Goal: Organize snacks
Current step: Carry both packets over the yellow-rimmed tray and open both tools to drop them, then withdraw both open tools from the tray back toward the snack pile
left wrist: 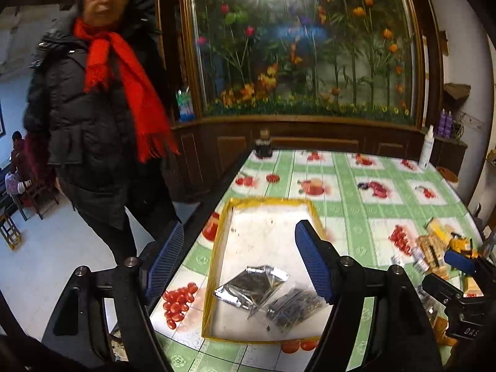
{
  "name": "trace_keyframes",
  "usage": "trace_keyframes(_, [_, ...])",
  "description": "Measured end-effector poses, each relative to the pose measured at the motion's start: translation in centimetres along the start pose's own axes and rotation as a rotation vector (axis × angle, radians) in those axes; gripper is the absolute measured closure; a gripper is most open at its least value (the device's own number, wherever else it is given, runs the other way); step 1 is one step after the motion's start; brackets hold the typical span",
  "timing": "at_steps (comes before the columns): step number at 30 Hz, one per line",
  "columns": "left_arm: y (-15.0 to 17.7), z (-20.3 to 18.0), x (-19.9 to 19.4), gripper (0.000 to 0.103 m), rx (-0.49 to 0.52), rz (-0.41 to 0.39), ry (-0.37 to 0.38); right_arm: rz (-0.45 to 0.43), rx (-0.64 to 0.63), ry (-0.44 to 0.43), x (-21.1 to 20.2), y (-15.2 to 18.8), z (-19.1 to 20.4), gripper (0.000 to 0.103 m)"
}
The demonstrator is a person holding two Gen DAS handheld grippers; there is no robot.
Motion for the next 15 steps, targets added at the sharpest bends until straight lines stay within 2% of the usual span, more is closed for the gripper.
trace_keyframes(6, [-1.6,-0.4,-2.7,0.028,0.002,-0.076,0.003,-0.050,0.037,0.034,-2.9,-0.3,-1.7,0.019])
trace_keyframes(15, [-2.1,-0.9,-4.6,0.028,0.010,-0.112,-0.002,-0.078,0.025,0.037,-4.7,-0.1,-1.3,0.018])
Point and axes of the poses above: each gripper's, at about its wrist camera, not at the fingertips, and x roughly the way its jaws point, z to its left, y to its underside, the point moved 5 cm from there along x, roughly the way its jaws point, and after that the axes turned 7 degrees about -x, right-handed, at the moved point
